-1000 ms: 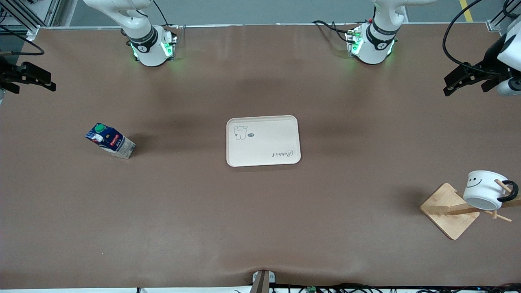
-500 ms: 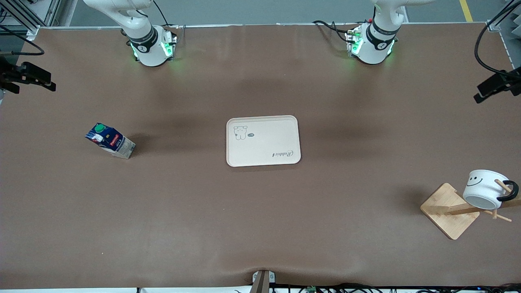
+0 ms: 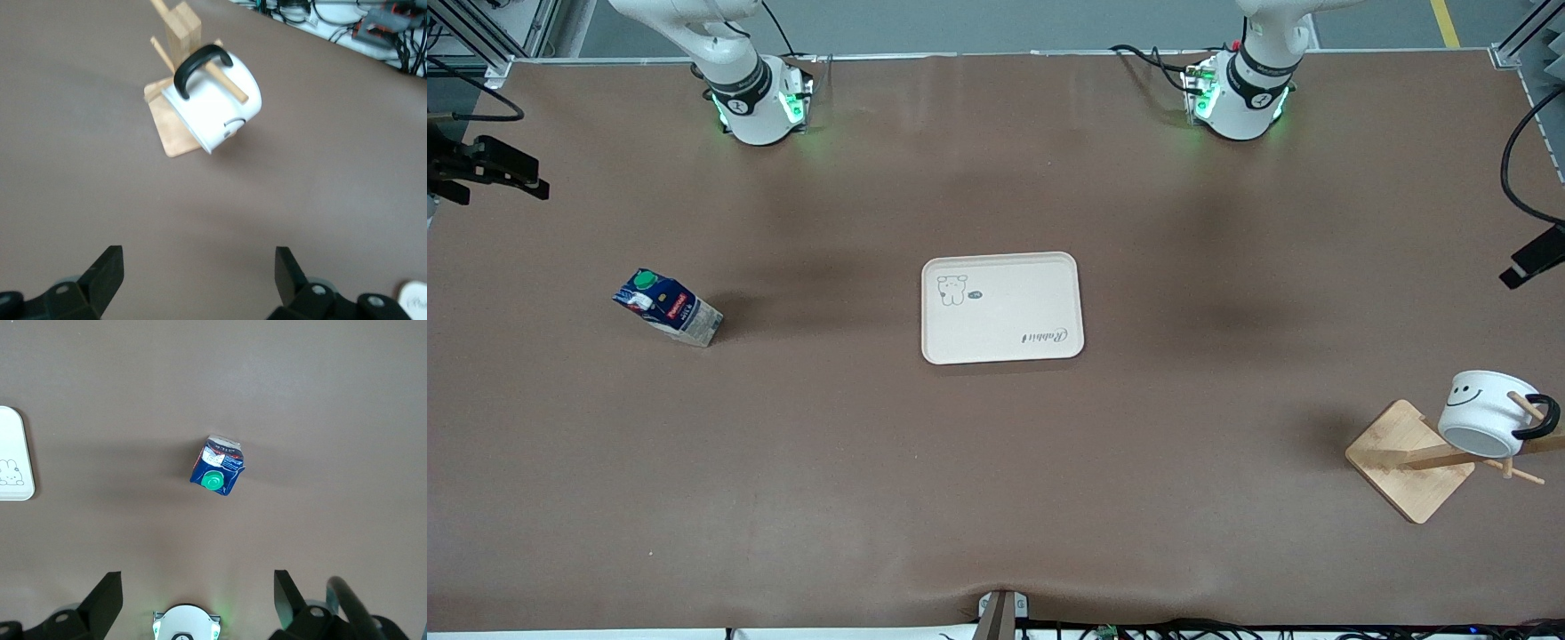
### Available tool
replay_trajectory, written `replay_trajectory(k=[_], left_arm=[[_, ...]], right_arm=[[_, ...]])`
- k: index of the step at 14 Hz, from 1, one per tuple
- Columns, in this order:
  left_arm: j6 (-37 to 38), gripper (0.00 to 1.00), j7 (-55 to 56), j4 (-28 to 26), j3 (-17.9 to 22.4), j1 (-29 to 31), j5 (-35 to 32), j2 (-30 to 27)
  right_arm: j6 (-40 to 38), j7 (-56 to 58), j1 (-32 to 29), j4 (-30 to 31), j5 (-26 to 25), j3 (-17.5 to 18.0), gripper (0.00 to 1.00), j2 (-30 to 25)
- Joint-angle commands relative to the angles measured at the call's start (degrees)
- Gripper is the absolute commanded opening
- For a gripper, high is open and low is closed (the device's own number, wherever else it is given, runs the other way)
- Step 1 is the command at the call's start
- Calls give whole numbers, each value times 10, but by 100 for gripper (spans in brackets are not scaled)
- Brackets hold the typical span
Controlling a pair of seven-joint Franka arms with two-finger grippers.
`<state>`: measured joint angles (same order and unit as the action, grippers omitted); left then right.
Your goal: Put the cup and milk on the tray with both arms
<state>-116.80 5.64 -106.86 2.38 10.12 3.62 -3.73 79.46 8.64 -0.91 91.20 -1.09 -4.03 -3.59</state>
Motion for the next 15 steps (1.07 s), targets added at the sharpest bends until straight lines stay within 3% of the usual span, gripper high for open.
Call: replay_trajectory(k=[1, 5, 9, 15], left_arm=[[-115, 100, -4, -73, -3, 0, 11, -10], [-195, 100, -4, -94, -4, -1, 11, 18], [-300, 100, -25, -123, -6, -3, 11, 47], [-398, 100, -54, -122, -10, -4, 37, 103]], right_arm=[[-3, 4, -8, -2, -1, 5, 100, 0], [-4, 4, -8, -36, -1, 5, 100, 40], [-3, 2, -18, -35, -3, 4, 100, 45], [-3, 4, -21, -40, -16, 4, 100, 77]])
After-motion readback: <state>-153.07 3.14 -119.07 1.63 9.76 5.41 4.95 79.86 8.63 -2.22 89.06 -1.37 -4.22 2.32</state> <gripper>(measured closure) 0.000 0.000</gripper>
